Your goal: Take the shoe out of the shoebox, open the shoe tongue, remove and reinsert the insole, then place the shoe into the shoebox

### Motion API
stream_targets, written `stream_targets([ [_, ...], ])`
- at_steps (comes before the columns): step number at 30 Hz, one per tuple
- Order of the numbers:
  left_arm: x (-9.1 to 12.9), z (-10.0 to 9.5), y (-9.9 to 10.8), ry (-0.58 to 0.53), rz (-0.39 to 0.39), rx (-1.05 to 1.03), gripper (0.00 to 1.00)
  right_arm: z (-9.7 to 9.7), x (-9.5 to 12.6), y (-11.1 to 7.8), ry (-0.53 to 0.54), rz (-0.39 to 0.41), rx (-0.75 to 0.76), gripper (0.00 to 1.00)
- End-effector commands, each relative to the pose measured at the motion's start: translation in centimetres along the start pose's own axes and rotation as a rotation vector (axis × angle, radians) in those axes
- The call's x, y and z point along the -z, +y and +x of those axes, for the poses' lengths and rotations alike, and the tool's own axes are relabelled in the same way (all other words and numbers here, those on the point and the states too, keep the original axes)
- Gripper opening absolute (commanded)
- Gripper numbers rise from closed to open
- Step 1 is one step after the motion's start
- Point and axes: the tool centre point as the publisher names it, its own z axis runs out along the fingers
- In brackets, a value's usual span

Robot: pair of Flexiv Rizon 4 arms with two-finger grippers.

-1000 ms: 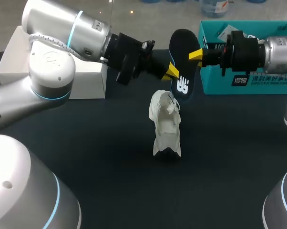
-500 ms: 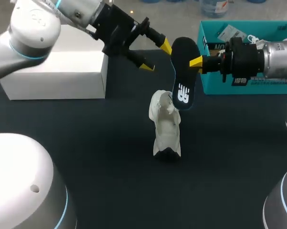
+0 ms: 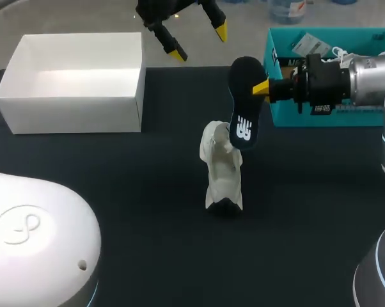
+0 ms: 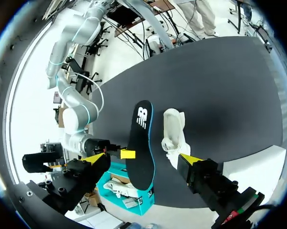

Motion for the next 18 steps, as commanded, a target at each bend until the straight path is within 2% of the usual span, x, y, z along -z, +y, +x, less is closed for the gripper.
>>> stream_targets([
  [1,0.5,-0.8,-0.1,0.314,-0.017,0.025,1.0,-0.1,-0.4,0.0,-0.011,-0.002,-0.004,0.0],
  [12,1.1,-1.6,0.1,0.411,-0.086,0.066,1.0,-0.3,-1.0,0.6,-0.027,-0.001,-0.022,0.0],
  [18,1.2,-2.2,0.4,0.403,-0.124,0.066,1.0,0.0,-1.4,1.0,-0.022,-0.003,-0.025,0.0],
])
